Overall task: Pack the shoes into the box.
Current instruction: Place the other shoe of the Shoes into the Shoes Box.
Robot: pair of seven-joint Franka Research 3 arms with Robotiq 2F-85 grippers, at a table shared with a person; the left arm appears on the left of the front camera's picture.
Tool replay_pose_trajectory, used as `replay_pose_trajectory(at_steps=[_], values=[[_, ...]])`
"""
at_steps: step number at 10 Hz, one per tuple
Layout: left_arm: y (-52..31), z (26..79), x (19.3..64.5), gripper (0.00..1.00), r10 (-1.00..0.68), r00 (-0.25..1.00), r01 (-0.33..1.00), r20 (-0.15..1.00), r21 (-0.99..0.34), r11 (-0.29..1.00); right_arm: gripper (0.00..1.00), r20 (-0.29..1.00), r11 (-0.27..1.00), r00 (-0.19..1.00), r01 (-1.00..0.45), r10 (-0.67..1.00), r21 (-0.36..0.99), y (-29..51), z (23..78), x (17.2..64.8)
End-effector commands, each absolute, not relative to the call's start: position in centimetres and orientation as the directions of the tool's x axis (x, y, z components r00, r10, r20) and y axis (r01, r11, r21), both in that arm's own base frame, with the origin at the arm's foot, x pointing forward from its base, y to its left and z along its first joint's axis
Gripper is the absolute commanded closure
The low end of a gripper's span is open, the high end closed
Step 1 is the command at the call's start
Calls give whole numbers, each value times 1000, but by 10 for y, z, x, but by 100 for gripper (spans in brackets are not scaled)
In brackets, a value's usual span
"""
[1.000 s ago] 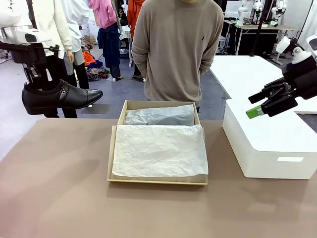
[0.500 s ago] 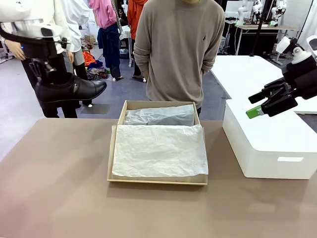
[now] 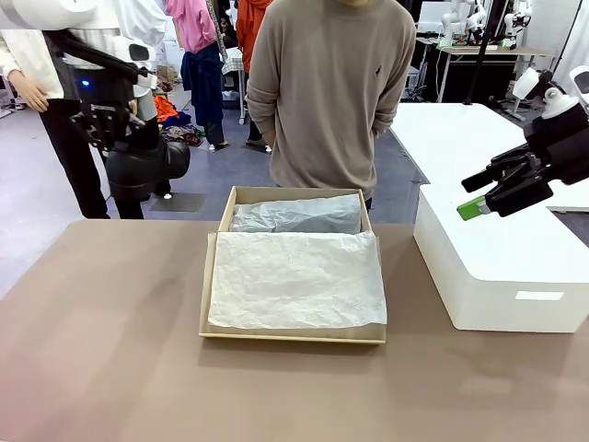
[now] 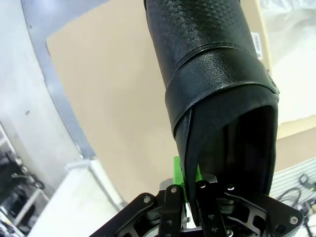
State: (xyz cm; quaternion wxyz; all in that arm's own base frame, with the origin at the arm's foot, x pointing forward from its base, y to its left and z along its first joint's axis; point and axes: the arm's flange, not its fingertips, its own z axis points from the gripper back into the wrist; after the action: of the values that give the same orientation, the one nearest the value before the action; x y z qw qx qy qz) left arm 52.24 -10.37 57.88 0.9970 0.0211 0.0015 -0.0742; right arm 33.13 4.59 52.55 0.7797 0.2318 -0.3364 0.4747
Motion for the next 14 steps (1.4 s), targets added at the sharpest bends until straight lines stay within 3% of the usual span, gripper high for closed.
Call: replay_pose_trajectory(at_steps=[1, 2, 3, 7, 10, 14], values=[[-117, 575, 518, 100, -100, 994, 98, 49, 45, 994, 0, 768, 417, 292, -908, 570, 35, 45, 525, 334], [-109, 579, 517, 100, -148, 986, 143, 83, 65, 988, 0, 768, 417, 292, -908, 570, 35, 45, 525, 334], [-115, 577, 522, 100, -116, 993, 115, 4, 40, 993, 0, 768, 417, 292, -908, 570, 35, 45, 525, 334], [-118, 572, 524, 100, -118, 993, 118, 6, 45, 992, 0, 768, 417, 292, -908, 570, 35, 45, 525, 334], [-175, 590, 517, 100, 188, 974, -200, 130, 89, 976, 0, 768, 417, 292, -908, 570, 35, 45, 525, 334], [-243, 607, 518, 100, 462, 873, -475, 159, 59, 878, 0, 768, 417, 292, -908, 570, 35, 45, 525, 334]])
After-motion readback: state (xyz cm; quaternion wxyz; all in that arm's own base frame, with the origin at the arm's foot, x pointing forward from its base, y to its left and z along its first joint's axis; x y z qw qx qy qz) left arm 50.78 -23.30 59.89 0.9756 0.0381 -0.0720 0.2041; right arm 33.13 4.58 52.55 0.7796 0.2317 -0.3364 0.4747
